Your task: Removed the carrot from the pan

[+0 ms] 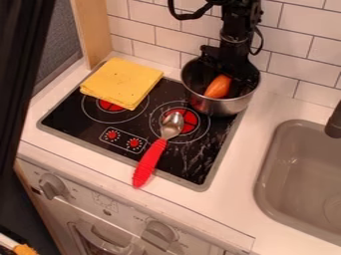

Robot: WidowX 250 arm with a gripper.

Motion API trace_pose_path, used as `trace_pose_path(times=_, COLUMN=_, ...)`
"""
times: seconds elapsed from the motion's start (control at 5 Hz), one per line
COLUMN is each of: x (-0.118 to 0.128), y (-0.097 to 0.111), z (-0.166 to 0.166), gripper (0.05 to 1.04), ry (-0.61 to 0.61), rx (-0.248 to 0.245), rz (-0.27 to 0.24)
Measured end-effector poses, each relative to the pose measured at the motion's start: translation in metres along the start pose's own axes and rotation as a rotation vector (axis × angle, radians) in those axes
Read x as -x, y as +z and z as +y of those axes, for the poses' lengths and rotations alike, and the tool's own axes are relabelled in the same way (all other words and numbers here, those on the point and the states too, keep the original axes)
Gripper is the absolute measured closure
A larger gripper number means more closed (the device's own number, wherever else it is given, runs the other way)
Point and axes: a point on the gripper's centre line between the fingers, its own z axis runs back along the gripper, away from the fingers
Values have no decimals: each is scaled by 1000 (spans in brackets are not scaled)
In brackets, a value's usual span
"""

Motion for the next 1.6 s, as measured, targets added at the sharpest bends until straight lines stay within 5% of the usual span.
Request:
trace_pose_path(times=0.4, x=23, y=28, z=-3, gripper=435, ry=24, rx=68, rz=-76)
trace_pose_path(times=0.6, x=36, y=75, z=17, gripper=436, ry=75, rx=87, rz=-212)
trace_pose_path(times=0.8, x=67, y=87, z=31, gripper=436, ry=114, rx=77, rz=-235)
trace_pose_path(times=1.0, x=110, y=69, z=53, gripper=436, ry=173, rx=47, rz=-139)
trace_pose_path(times=1.6, x=141, y=30, z=81, gripper=436, ry=232, rx=3, rz=35)
